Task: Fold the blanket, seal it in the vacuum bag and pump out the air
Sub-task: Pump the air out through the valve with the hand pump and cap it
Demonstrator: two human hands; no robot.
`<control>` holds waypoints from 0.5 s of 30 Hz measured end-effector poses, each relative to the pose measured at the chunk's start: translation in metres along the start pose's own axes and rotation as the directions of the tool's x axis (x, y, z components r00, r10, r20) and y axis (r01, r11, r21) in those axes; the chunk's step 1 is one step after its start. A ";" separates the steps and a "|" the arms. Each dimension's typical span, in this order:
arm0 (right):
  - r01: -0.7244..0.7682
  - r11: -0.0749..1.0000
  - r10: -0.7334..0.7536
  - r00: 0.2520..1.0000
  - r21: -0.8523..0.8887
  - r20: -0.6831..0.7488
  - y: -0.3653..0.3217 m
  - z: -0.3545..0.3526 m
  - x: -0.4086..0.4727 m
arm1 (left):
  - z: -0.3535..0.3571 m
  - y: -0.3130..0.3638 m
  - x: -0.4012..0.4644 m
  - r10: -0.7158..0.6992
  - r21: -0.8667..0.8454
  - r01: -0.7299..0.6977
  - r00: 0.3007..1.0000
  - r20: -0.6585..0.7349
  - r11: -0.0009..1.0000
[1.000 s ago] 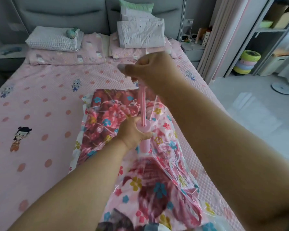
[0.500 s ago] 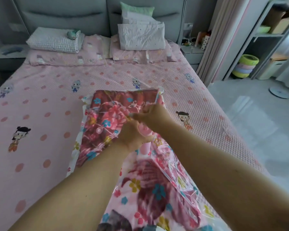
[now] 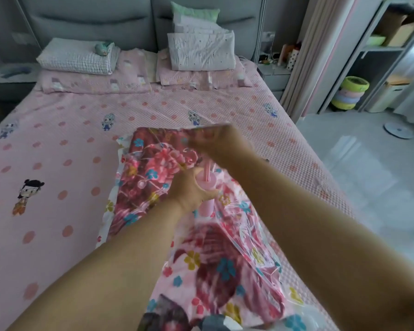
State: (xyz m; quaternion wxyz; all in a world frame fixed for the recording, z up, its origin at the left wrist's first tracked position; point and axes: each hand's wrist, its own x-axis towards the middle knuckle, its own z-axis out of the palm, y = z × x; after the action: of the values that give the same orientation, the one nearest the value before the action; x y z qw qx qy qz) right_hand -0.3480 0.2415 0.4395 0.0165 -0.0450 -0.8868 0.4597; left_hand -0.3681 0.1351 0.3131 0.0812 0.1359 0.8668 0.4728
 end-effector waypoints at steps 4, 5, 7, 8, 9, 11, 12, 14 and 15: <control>0.245 0.968 -0.234 0.959 0.053 -0.157 -0.030 -0.024 0.010 | 0.000 0.001 0.000 -0.014 -0.029 0.015 1.000 0.015 0.999; 0.182 0.983 -0.183 0.980 -0.028 -0.081 -0.017 -0.013 0.003 | 0.001 -0.001 0.000 -0.007 -0.015 0.007 1.000 0.007 1.000; -0.039 0.990 0.052 0.994 -0.134 0.095 0.014 0.014 -0.017 | 0.004 -0.006 -0.004 0.013 0.028 -0.013 1.000 0.004 1.000; -0.109 0.987 0.123 0.984 -0.116 0.129 0.022 0.020 -0.024 | 0.005 -0.006 -0.008 0.018 0.041 -0.018 1.000 0.005 0.999; -0.119 0.991 0.125 0.985 -0.057 0.116 0.020 0.020 -0.022 | 0.004 -0.006 -0.009 0.018 0.045 -0.018 1.000 -0.004 0.999; 0.041 0.996 -0.039 0.999 0.076 -0.023 0.000 0.003 -0.009 | 0.002 -0.004 -0.009 -0.002 0.015 0.002 1.000 -0.027 1.000; 0.153 0.983 -0.143 0.985 0.102 -0.096 -0.018 -0.010 -0.001 | 0.000 -0.002 -0.008 -0.011 -0.003 0.011 1.000 -0.024 1.000; 0.296 0.949 -0.276 0.947 0.111 -0.163 -0.041 -0.022 0.007 | -0.003 0.003 -0.005 -0.021 -0.024 0.020 1.000 -0.005 1.000; 0.276 0.958 -0.263 0.954 0.079 -0.141 -0.035 -0.018 0.007 | -0.002 0.004 -0.005 -0.026 -0.030 0.026 1.000 0.000 0.999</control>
State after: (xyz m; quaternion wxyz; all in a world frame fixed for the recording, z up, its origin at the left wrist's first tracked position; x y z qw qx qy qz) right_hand -0.3555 0.2363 0.4787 0.1385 0.0475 -0.8582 0.4921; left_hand -0.3636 0.1336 0.3175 0.0890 0.1231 0.8613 0.4849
